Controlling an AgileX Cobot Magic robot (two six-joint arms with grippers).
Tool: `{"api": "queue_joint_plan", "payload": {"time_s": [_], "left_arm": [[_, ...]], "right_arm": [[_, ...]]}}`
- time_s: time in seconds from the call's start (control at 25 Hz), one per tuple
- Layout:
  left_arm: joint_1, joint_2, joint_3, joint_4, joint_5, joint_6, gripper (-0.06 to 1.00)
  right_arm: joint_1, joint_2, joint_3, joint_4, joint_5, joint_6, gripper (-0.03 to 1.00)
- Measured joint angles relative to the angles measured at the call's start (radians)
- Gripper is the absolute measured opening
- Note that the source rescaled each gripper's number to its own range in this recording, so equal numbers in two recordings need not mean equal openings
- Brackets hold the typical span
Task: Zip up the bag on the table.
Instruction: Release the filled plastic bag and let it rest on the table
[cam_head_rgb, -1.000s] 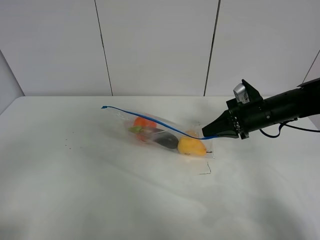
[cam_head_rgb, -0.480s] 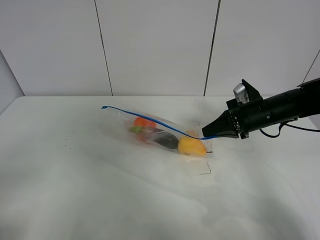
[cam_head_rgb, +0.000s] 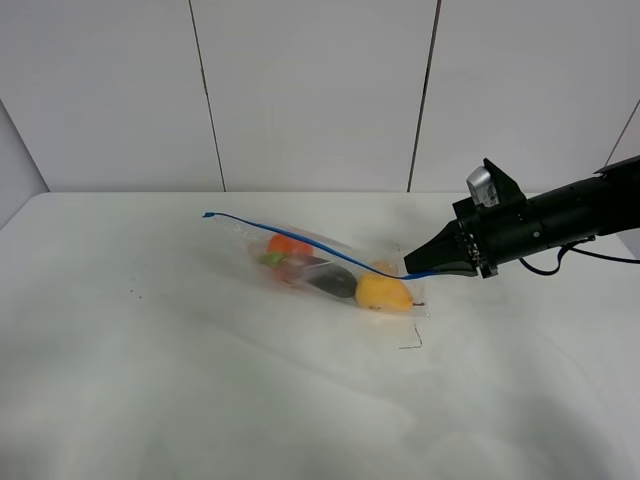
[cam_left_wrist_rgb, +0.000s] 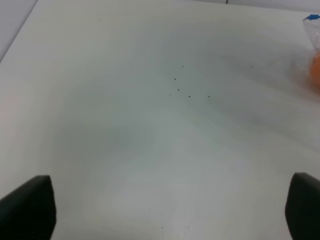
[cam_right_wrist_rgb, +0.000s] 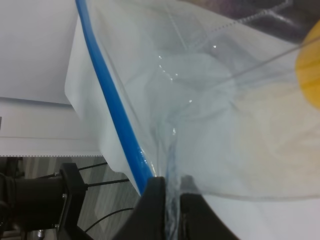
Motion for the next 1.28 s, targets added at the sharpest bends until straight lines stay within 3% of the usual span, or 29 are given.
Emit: {"api": "queue_joint_plan", "payload": {"time_s": [1.16, 1.24, 1.28], "left_arm": [[0.000, 0.000, 0.063, 0.001, 0.005, 0.000, 1.00], [0.000, 0.000, 0.063, 0.001, 0.005, 0.000, 1.00], [0.000, 0.000, 0.063, 0.001, 0.005, 0.000, 1.00]], "right_arm": [[0.000, 0.000, 0.000, 0.000, 0.000, -0.005, 0.00], [0.000, 0.000, 0.000, 0.000, 0.000, -0.005, 0.06], [0.000, 0.000, 0.000, 0.000, 0.000, -0.005, 0.15]]}}
